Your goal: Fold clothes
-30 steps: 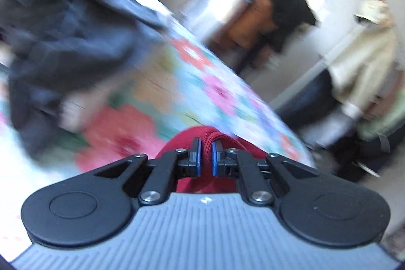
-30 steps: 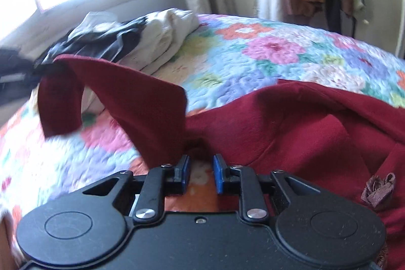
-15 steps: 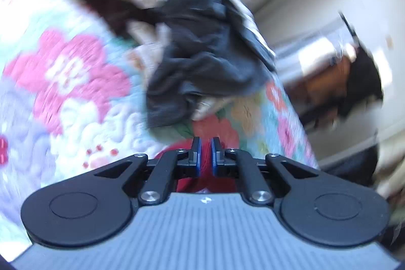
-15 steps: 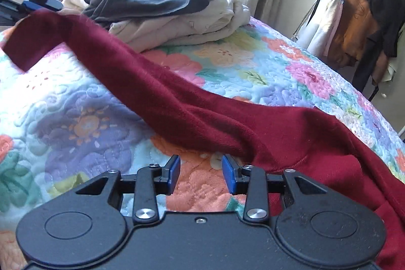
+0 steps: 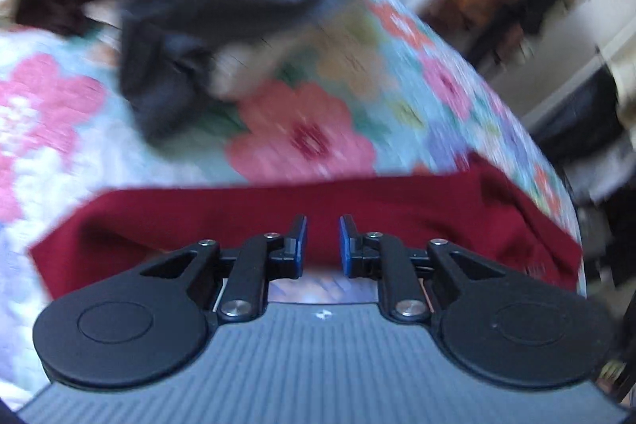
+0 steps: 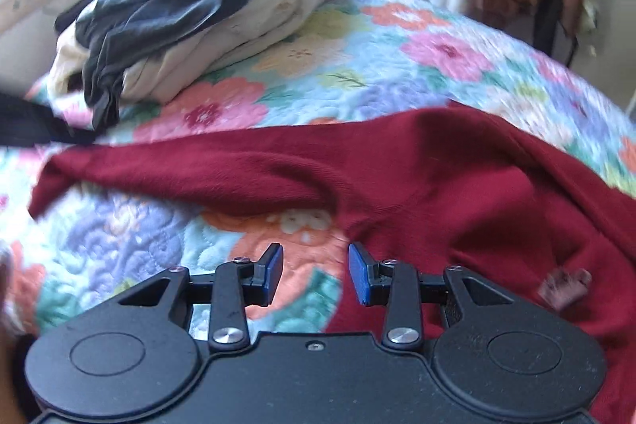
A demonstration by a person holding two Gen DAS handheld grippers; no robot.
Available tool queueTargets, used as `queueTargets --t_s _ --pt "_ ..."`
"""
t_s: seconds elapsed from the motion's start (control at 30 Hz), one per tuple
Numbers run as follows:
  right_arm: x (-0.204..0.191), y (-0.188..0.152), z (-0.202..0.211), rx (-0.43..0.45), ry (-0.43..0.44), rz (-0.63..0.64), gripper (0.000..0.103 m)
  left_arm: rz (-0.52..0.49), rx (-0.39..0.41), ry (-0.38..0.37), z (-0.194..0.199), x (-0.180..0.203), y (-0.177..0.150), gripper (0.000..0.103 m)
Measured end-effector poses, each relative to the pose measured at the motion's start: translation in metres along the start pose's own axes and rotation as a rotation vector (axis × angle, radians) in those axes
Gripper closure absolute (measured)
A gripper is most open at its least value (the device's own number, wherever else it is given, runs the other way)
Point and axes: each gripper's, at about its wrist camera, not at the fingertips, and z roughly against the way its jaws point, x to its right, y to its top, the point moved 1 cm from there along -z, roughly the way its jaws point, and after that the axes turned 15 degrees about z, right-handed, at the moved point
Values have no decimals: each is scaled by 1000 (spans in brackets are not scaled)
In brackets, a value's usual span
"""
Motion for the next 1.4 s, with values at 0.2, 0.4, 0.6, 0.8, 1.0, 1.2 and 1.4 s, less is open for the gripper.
queueTargets --t_s 0.2,0.4,0.6,0.8,1.0,1.2,1.4 --pt "69 -12 43 45 -153 -30 62 -199 -138 -49 -32 59 -41 72" --pt "137 -56 35 -11 -173 -173 61 -546 -209 79 -77 148 -90 59" --pt "161 -72 35 -26 -308 -162 59 -553 -225 -26 -121 214 -101 64" --pt "163 -61 -1 -10 -410 9 59 -568 -132 -87 -148 229 -98 68" --pt "180 -46 -31 -9 -456 121 61 -589 -80 -95 -164 246 -97 67" --pt "208 -56 -61 -120 -415 73 86 -589 -102 -100 -185 260 -105 67" --pt "249 -62 14 94 -465 -201 98 -562 -118 -131 -200 276 -111 65"
